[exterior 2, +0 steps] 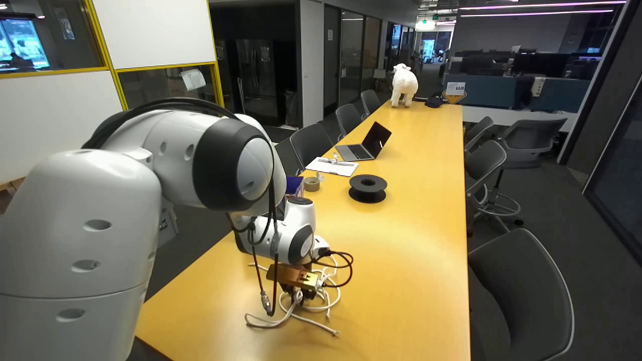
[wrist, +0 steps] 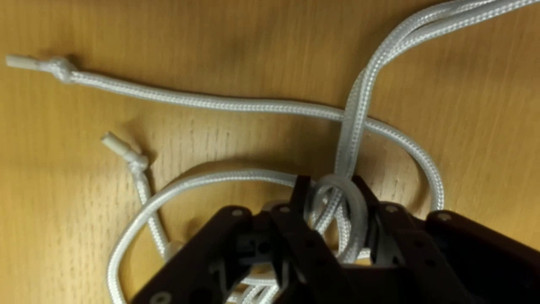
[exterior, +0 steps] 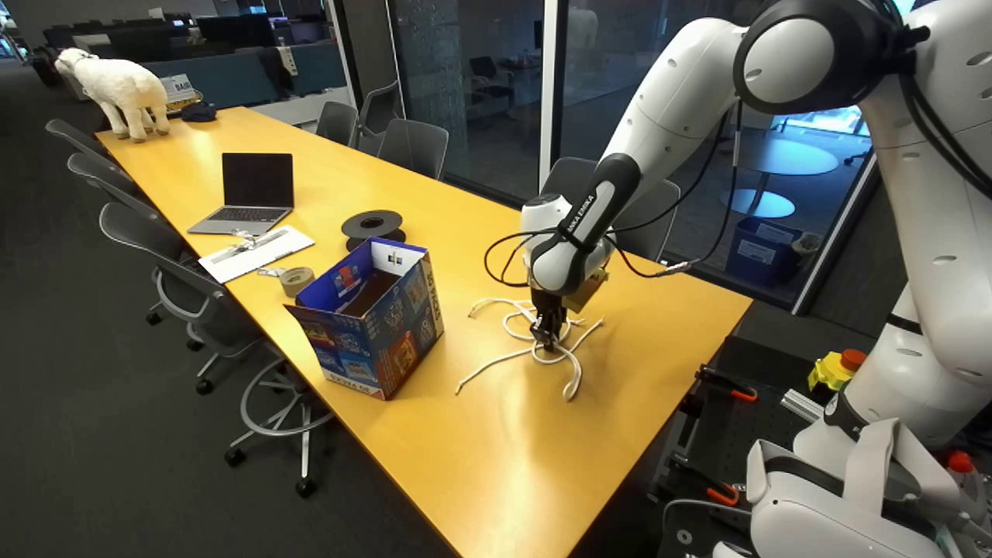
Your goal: Put the ropes into the box.
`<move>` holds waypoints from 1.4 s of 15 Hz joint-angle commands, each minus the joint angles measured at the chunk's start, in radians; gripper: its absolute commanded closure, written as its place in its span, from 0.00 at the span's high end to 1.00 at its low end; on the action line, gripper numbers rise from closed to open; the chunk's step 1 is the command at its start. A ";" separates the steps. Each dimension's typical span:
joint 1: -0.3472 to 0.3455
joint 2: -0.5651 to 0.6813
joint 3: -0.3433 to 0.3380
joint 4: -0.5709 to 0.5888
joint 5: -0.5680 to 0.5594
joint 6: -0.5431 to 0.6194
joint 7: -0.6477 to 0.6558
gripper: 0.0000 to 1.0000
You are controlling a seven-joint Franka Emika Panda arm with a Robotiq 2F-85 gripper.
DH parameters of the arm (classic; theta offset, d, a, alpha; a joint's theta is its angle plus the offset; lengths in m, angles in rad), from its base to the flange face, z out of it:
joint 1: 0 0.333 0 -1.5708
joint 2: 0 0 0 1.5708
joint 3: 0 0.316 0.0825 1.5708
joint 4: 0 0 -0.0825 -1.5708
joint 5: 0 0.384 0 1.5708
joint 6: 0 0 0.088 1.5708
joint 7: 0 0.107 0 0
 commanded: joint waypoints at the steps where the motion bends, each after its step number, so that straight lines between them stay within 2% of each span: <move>1: -0.022 -0.007 0.020 0.007 0.019 -0.012 -0.033 0.09; 3: -0.024 -0.008 0.020 0.008 0.019 -0.015 -0.038 0.07; 4: -0.026 -0.008 0.022 0.008 0.021 -0.017 -0.042 0.11; 6: -0.039 -0.011 0.037 0.011 0.037 -0.030 -0.059 0.11; 11: -0.075 -0.086 0.135 0.040 0.162 -0.136 -0.104 0.09; 15: -0.030 -0.205 0.186 0.069 0.253 -0.171 -0.067 0.09; 18: 0.039 -0.297 0.191 0.090 0.322 -0.141 0.071 0.06; 21: 0.124 -0.353 0.177 0.144 0.323 -0.141 0.261 0.04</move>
